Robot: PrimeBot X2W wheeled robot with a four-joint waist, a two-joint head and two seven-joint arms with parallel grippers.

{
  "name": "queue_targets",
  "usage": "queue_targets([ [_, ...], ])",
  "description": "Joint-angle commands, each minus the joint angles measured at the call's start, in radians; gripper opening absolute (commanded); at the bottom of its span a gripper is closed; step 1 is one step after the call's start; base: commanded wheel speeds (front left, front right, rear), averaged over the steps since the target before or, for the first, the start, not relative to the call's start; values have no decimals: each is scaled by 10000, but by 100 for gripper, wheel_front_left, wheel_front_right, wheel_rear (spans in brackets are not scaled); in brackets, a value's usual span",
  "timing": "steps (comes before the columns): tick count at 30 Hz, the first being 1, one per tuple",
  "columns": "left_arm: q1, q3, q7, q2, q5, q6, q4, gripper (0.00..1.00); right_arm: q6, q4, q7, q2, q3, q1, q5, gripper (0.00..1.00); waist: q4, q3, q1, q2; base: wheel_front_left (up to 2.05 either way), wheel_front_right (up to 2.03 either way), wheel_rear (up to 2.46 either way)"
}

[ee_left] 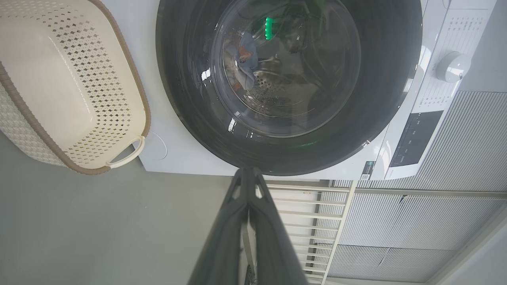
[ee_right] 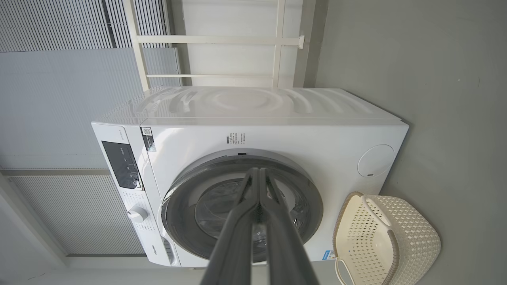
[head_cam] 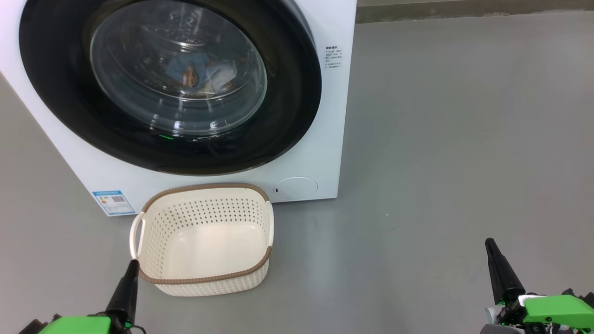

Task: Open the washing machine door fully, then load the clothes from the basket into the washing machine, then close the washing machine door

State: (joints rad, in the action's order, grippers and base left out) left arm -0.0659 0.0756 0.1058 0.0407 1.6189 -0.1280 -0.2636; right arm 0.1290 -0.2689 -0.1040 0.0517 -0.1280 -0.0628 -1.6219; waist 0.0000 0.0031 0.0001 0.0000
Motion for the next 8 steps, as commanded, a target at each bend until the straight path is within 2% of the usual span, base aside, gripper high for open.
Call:
queue_targets([
  [1, -418, 350, 49, 124, -77, -27, 186, 0, 17, 245, -43, 35, 203, -446, 83, 0, 0, 0, 0, 0, 0, 0, 0],
  [8, -418, 354, 53, 121, -80, -27, 185, 0, 17, 245, -48, 30, 196, -446, 89, 0, 0, 0, 0, 0, 0, 0, 0],
])
